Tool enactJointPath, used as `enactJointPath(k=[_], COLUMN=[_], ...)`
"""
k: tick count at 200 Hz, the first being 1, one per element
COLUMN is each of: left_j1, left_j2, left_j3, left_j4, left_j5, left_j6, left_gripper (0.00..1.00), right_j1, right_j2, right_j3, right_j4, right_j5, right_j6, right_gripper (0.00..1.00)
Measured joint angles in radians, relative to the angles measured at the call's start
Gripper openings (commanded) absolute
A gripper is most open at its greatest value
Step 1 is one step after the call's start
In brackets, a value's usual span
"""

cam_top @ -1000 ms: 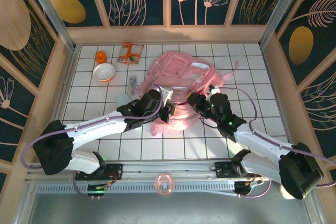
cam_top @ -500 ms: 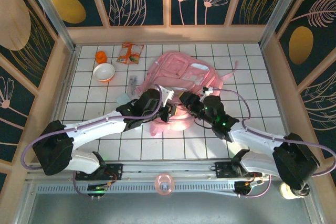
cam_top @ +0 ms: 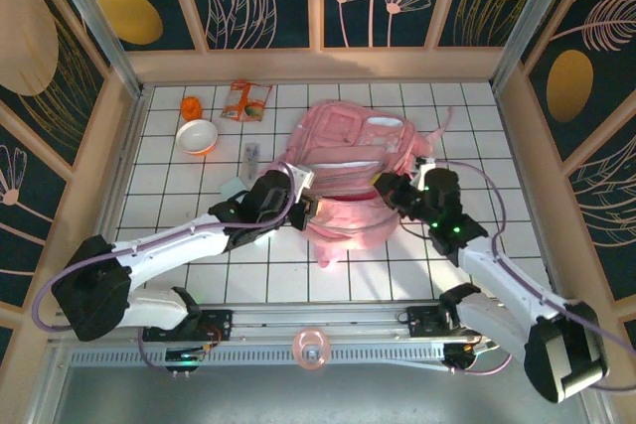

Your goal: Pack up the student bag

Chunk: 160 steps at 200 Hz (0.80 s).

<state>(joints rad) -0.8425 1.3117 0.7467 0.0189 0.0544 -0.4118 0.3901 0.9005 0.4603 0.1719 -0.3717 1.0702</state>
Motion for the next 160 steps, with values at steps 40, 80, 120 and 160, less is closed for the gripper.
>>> enactJointPath(k=[40, 80, 120, 160], left_j1=[0.007, 0.011, 0.011, 0.012], left_j2=[0.012, 0.035, 0.038, 0.035], left_j3=[-0.003, 0.000, 0.005, 0.000], left_j4=[0.034, 0.058, 0.064, 0.078], left_j5=[0.062, 0.114, 0.141, 0.101], left_j6=[0.006, 0.007, 0.007, 0.006], left_gripper=[0.00, 0.00, 0.00, 0.00], right_j1=[-0.006, 0.225, 0.339, 0.280], right_j2=[-0.031, -0.017, 0.097, 0.130], right_j3=[0.000, -0.020, -0.057, 0.003], right_j4=[-0.023, 0.072, 0.190, 0.164], right_j5=[-0.011, 0.191, 0.325, 0.260], right_j6=[0.016, 0.122, 0.197, 0.131], right_gripper=[0.46, 0.51, 0.20, 0.00])
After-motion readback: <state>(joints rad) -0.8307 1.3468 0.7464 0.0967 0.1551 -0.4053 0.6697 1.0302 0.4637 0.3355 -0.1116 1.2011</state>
